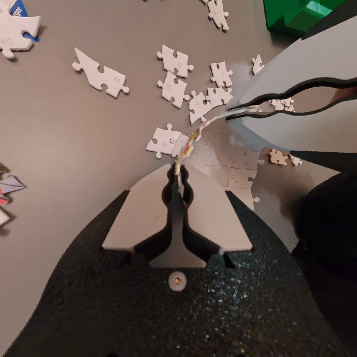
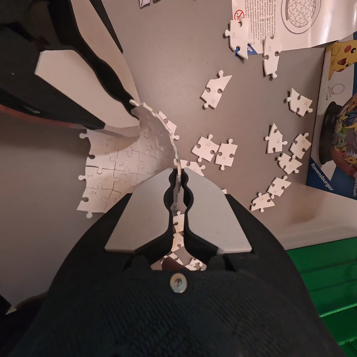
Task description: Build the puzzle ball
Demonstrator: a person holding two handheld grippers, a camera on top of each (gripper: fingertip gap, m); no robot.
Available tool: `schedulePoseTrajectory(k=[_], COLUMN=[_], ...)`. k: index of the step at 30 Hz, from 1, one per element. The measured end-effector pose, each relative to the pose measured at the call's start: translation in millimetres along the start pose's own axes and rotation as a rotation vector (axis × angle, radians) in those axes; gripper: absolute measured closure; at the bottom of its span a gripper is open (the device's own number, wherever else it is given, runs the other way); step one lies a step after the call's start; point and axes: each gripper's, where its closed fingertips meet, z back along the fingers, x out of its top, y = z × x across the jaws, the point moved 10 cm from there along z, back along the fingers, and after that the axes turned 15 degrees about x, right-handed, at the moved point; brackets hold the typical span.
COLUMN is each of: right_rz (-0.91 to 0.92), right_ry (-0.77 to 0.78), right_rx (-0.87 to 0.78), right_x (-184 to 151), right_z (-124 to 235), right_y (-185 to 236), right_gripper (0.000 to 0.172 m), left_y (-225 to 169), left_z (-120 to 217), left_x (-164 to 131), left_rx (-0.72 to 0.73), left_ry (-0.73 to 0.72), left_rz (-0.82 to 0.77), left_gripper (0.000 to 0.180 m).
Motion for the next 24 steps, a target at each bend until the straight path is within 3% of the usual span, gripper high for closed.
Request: schedulePoseTrajectory(k=[12,14,18,24], right_rz=[-0.011,-0.016,-0.019,-0.013], right_ry=[-0.004,0.002,0.001,-0.001], right_rx=[-0.004,-0.006,-0.002,-0.002], right_x=[-1.0,-1.4,-2.2,-2.2], right_z=[0.5,0.0,-0.2,0.1], right_y=[-1.2,-2.0,-2.5,-2.2], right_gripper=[0.167,0.167,0.167,0.167], left_y=[-0.7,-2.2,-6.1,-6.9], left_z=[-0.3,0.8,3.4,5.0], left_x=[0.2,-0.3,-1.5,3.6], left_rx=[-0.018,-0.028,0.002,0.048], left_ry=[0.004,-0.003,-0.002,-0.037], left_rz=[0.050,0.028,-0.059,-0.087], left_gripper=[0.177,0.162,0.158,0.166])
